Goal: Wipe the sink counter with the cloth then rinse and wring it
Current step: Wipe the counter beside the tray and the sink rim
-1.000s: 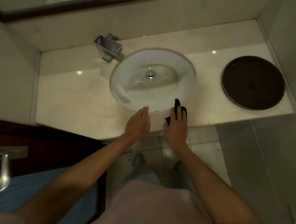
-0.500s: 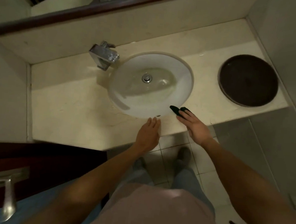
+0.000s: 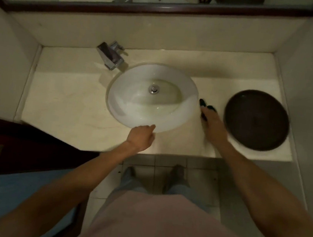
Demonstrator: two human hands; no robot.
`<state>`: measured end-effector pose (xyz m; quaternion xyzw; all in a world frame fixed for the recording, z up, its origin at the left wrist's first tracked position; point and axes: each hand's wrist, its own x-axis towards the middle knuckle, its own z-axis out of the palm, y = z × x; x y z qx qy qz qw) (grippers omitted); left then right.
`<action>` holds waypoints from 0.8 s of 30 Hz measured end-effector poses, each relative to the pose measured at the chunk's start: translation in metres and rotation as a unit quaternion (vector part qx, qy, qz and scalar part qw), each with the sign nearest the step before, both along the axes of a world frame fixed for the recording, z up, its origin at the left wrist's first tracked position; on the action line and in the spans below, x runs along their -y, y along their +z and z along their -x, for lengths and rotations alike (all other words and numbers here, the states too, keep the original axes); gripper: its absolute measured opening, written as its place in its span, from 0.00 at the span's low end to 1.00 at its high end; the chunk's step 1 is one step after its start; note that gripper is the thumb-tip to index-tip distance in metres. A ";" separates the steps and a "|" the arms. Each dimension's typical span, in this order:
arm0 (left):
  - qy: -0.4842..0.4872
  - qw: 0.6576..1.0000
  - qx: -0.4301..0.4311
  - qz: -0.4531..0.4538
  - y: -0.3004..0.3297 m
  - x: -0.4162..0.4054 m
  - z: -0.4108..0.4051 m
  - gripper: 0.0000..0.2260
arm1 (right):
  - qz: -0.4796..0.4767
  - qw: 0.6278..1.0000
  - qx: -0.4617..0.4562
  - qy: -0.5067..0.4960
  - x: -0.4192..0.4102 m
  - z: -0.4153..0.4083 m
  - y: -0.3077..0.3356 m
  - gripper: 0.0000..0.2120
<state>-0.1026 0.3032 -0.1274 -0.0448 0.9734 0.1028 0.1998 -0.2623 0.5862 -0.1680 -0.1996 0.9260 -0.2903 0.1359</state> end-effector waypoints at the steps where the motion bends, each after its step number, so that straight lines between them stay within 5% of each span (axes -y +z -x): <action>1: -0.003 1.000 -0.008 -0.004 0.001 -0.010 0.004 0.18 | 0.007 0.999 -0.004 0.041 0.005 -0.014 0.003 0.21; 6: -0.040 0.998 -0.009 -0.047 0.013 -0.054 0.031 0.21 | -0.112 0.954 -0.095 0.260 -0.008 -0.055 -0.002 0.31; 14: -0.088 0.995 0.002 -0.054 0.031 -0.074 0.084 0.24 | -0.359 0.931 -0.027 0.058 0.003 -0.012 0.010 0.33; 18: -0.095 0.993 0.028 -0.058 0.021 -0.068 0.109 0.28 | -0.388 0.922 -0.001 0.005 0.023 0.037 0.012 0.24; 24: -0.189 0.979 0.058 -0.055 -0.005 -0.060 0.133 0.39 | -0.293 0.941 0.056 -0.158 0.054 0.109 0.011 0.33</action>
